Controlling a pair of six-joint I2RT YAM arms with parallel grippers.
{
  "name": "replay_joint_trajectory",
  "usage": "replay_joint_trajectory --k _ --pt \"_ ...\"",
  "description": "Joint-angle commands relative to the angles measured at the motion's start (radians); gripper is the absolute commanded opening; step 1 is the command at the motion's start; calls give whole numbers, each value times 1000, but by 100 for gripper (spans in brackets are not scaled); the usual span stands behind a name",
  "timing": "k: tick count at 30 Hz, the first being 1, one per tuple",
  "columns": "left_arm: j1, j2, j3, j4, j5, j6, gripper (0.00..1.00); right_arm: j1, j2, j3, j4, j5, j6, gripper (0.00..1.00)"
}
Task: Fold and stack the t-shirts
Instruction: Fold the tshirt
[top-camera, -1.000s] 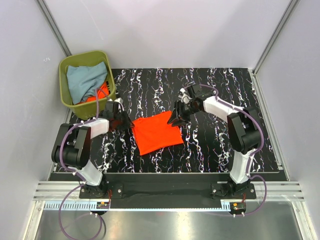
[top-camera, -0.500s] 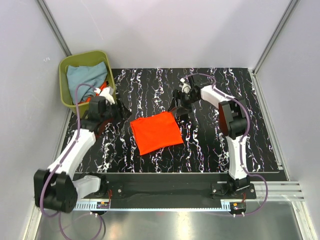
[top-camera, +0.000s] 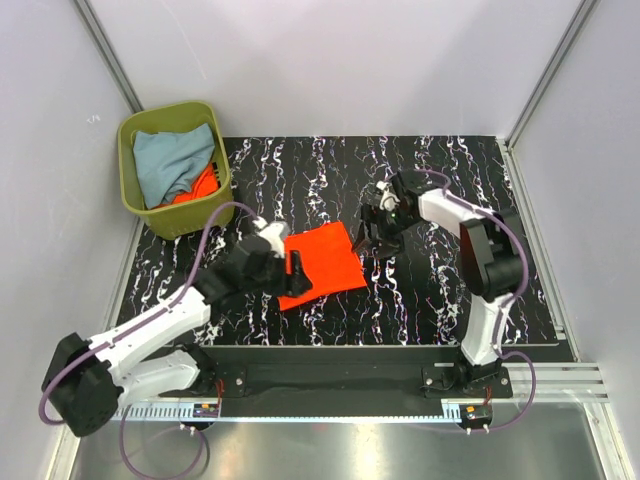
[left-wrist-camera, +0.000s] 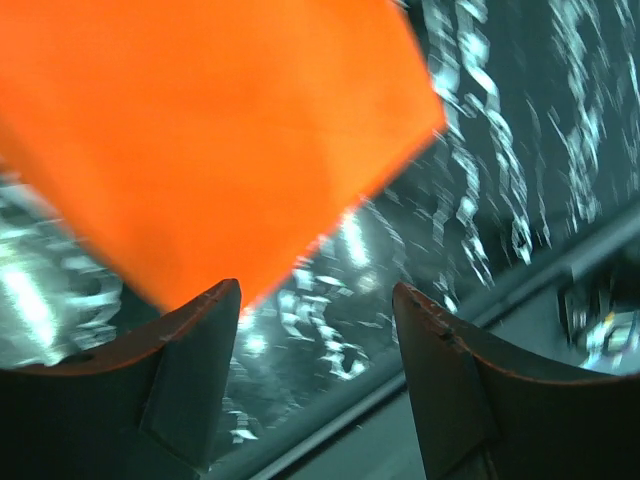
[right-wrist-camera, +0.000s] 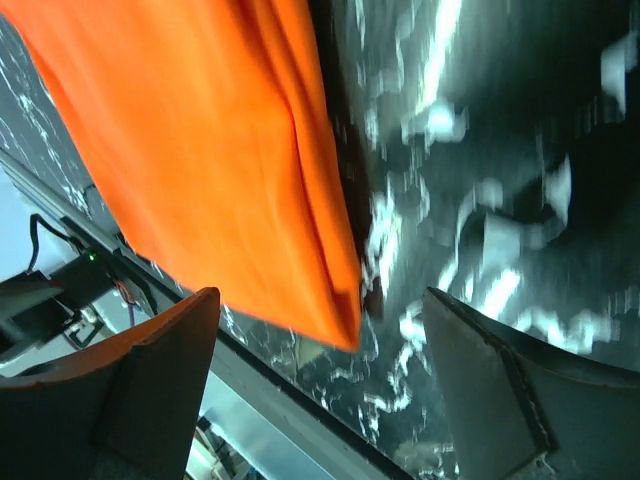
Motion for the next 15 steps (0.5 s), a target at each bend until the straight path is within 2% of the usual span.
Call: replay_joint_trajectory --k 1,2,4,6,8,12,15 --pt "-139 27 59 84 -145 -4 68 -14 -164 -110 4 20 14 89" --pt "-186 65 83 79 -171 6 68 -17 -187 -141 12 22 38 89" --pt "-212 87 108 55 -199 -1 66 -20 -240 -248 54 8 89 89" --pt "-216 75 100 55 -199 -55 66 -20 -263 -307 149 -95 162 88" --pt "-216 26 86 52 -199 -75 64 -20 -272 -365 245 -126 213 88" --pt "-214 -69 79 -8 -242 -99 63 -20 -203 -278 260 -94 148 85" --pt "-214 -155 62 -69 -257 -131 63 -18 -122 -129 260 -86 53 80"
